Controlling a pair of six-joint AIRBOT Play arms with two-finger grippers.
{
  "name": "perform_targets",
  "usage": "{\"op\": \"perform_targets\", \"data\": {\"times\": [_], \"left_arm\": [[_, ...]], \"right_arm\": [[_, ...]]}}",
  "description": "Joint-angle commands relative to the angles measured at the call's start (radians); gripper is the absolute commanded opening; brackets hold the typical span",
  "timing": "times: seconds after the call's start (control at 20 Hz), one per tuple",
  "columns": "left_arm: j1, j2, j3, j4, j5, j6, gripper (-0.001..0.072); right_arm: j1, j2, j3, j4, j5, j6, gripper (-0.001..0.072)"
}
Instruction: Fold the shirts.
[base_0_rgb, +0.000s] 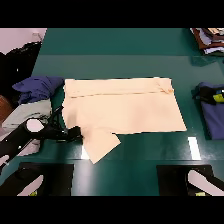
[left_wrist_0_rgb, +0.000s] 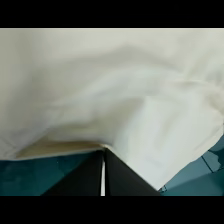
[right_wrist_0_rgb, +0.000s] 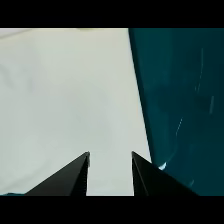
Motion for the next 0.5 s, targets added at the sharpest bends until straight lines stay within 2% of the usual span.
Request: {"op": "perform_targets", "data": {"times": [0.0,0.05,0.1,0.25,0.3,0.45], "left_arm": [[-0.001,0.001,0.025,-0.019,-0.008,0.046,0.0023],[-0.001,0.001,0.035,-0.019,-0.009,0.059,0.0022],[-0.001,0.001,0.045,-0.019,-0.009,0.062,0.0023],[-0.001,0.001,0.056,-0.019,0.01,0.062,0.0022],[-0.001,0.001,0.056,-0.019,0.01,0.062,0.0023],[-0.001,0.001,0.056,-0.019,0.01,0.062,0.0023]], "right_arm": [[-0.146,0.022,-0.137,-0.001,0.041,-0.013,0.0312],[-0.191,0.023,-0.191,0.002,0.045,-0.04,0.0392],[-0.235,0.021,-0.248,0.008,0.046,-0.052,0.0513],[-0.308,-0.02,-0.366,0.061,0.045,-0.098,0.0492],[-0.316,-0.036,-0.393,0.093,0.034,-0.12,0.0434],[-0.302,-0.078,-0.424,0.143,-0.026,-0.121,0.0429]]}}
